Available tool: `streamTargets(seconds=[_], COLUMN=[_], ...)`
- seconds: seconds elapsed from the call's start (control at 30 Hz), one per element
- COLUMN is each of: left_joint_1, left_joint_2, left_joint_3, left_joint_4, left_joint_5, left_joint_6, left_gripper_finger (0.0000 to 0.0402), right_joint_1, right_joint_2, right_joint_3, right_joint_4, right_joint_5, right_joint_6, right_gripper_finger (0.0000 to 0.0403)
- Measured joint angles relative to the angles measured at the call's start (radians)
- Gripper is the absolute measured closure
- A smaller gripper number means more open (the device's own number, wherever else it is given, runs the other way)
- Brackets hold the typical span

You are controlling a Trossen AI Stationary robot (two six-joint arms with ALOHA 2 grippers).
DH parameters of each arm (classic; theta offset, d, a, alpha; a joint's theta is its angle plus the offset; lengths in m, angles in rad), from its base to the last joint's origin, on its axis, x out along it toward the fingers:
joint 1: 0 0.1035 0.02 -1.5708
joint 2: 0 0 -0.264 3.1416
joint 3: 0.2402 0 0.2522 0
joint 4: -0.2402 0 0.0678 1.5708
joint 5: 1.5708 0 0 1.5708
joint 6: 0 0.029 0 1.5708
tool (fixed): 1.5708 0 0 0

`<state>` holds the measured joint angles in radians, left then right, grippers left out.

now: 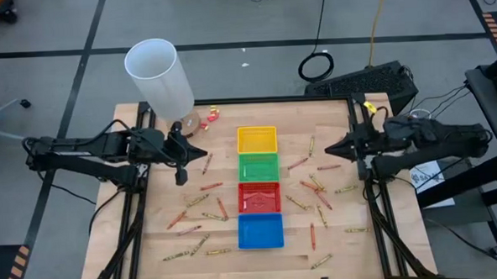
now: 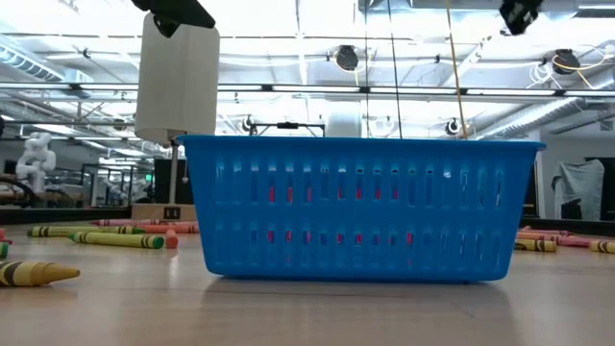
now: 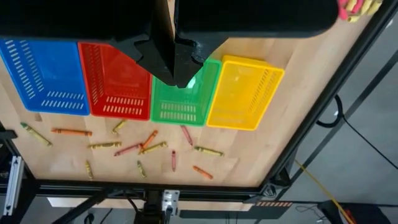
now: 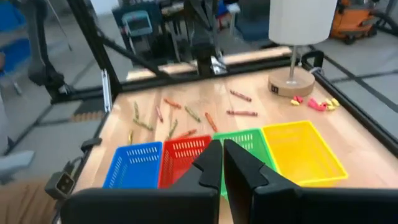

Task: Sort crayons
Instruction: Put the red crayon into the blue bin

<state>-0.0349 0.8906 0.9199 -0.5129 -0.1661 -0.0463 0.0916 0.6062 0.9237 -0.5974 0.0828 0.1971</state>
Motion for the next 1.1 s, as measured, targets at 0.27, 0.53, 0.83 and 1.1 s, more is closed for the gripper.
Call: streamTargets(seconds=[0.27, 0.53, 0.83, 1.1], left_joint_1=[0.0, 0.0, 0.0, -0.001], left_joint_2=[0.0, 0.035, 0.09, 0.093], left_joint_3=[0.0, 0.0, -0.073, -0.173], left_joint_4=[-0.011, -0.14, -0.236, -0.252], left_joint_5=[0.0, -0.004, -0.07, -0.209], left_joint_6=[-0.001, -0.073, -0.204, -0.383], left_gripper_finger=[0.0402, 0.0402, 0.0402, 0.0402], right_joint_1=[0.0, 0.005, 0.052, 0.091], right_joint_2=[0.204, 0.305, 0.449, 0.586], right_joint_3=[0.141, -0.052, -0.227, -0.269], right_joint_4=[-0.121, 0.114, 0.427, 0.604], right_joint_5=[-0.001, 0.028, 0.048, 0.048], right_joint_6=[-0.076, -0.069, -0.097, -0.112], right_gripper_finger=[0.0399, 0.0399, 0.0399, 0.0399])
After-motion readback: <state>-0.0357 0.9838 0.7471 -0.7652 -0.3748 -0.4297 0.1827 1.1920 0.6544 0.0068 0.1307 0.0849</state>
